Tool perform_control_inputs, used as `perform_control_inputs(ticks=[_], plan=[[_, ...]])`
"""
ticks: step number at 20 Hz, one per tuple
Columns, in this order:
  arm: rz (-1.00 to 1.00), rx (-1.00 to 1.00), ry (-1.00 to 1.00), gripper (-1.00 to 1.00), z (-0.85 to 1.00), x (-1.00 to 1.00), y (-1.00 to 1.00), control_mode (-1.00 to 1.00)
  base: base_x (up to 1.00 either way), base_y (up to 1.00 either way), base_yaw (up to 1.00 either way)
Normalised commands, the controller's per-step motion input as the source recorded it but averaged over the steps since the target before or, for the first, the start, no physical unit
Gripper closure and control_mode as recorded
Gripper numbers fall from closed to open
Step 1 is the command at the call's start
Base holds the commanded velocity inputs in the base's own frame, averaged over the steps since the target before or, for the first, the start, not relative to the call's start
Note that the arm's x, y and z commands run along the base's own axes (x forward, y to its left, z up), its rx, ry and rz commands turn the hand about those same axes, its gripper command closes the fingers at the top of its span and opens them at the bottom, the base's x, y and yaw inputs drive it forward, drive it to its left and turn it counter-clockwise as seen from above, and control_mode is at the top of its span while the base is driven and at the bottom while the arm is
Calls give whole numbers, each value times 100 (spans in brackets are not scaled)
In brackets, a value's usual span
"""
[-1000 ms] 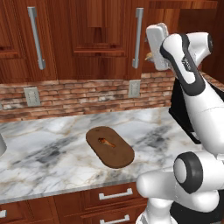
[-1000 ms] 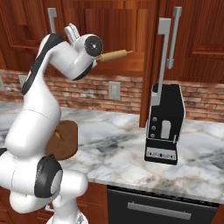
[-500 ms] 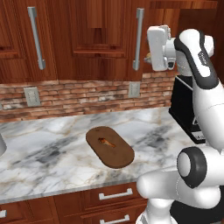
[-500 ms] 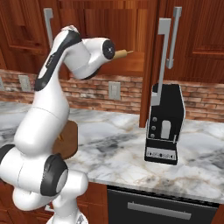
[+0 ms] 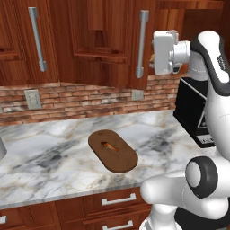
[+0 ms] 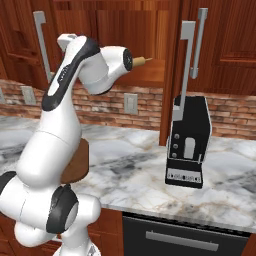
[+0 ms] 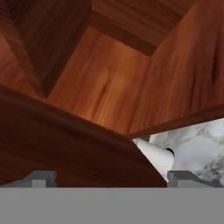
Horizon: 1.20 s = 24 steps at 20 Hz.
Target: Open the cabinet, retrieve the rolling pin, and place it next to the meat on the cutting board to prepare for tenderizing.
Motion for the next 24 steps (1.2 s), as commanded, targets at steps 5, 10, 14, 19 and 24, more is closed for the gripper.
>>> perform_control_inputs(ticks=[5,10,14,19,24], plan=[[9,-20,-30,-100,-14,-99,100,-100,0,0,0],[7,-19,-27,-100,-15,-97,100,-100,0,0,0],[9,-15,-21,-100,-23,-83,100,-100,0,0,0],[9,-11,-15,-100,-26,-55,100,-100,0,0,0],[10,-5,-11,-100,-30,-10,100,-100,0,0,0]])
